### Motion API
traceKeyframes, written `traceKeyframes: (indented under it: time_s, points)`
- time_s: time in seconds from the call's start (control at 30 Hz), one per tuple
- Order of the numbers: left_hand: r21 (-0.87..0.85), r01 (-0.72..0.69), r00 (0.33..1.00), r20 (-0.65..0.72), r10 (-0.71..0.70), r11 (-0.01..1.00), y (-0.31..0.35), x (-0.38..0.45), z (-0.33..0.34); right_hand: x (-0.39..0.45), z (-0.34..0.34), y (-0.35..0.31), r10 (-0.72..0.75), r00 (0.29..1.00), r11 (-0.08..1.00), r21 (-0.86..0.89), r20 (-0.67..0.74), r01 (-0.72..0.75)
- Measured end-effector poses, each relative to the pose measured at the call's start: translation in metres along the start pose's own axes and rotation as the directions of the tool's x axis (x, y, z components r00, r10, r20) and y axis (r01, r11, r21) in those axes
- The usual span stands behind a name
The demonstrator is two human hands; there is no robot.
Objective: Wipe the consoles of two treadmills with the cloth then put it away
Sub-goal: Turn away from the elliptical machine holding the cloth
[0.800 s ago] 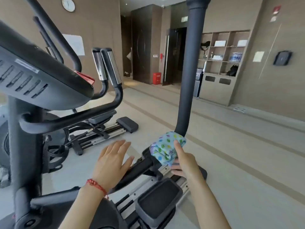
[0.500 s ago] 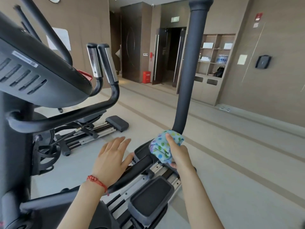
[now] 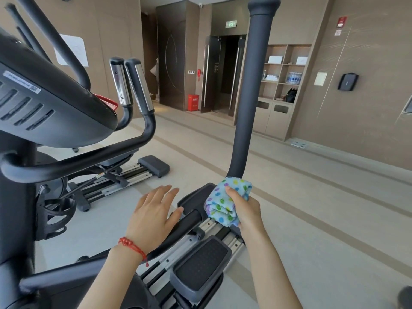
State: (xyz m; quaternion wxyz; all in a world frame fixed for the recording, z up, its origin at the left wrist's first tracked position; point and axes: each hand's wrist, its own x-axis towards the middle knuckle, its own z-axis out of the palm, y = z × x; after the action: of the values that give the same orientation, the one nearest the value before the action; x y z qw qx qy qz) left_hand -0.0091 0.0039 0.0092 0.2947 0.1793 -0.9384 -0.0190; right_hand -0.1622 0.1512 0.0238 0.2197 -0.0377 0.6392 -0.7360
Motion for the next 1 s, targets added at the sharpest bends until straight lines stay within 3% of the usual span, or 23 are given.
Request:
traceKeyframes:
  time_s: [0.27, 0.5, 0.8, 1.0]
  points:
    - [-0.091, -0.124, 0.992, -0.005, 0.124, 0.988, 0.048, 0.007, 0.005, -0.019, -0.067, 0.008, -0.011, 1.000, 0.998, -0.054, 0.022, 0.012]
    - [-0.139, -0.240, 0.971, -0.017, 0.240, 0.961, 0.120, 0.011, 0.037, -0.018, -0.154, 0.019, -0.009, 0.993, 1.000, -0.015, -0.119, 0.007]
    - [-0.218, -0.266, 0.943, 0.145, 0.300, 0.939, 0.248, -0.002, 0.137, -0.005, -0.311, 0.045, 0.030, 0.972, 0.998, -0.046, -0.232, -0.042]
    - [-0.300, -0.275, 0.885, 0.293, 0.363, 0.913, 0.325, -0.008, 0.213, 0.015, -0.404, 0.069, 0.124, 0.924, 0.991, -0.010, -0.361, -0.137]
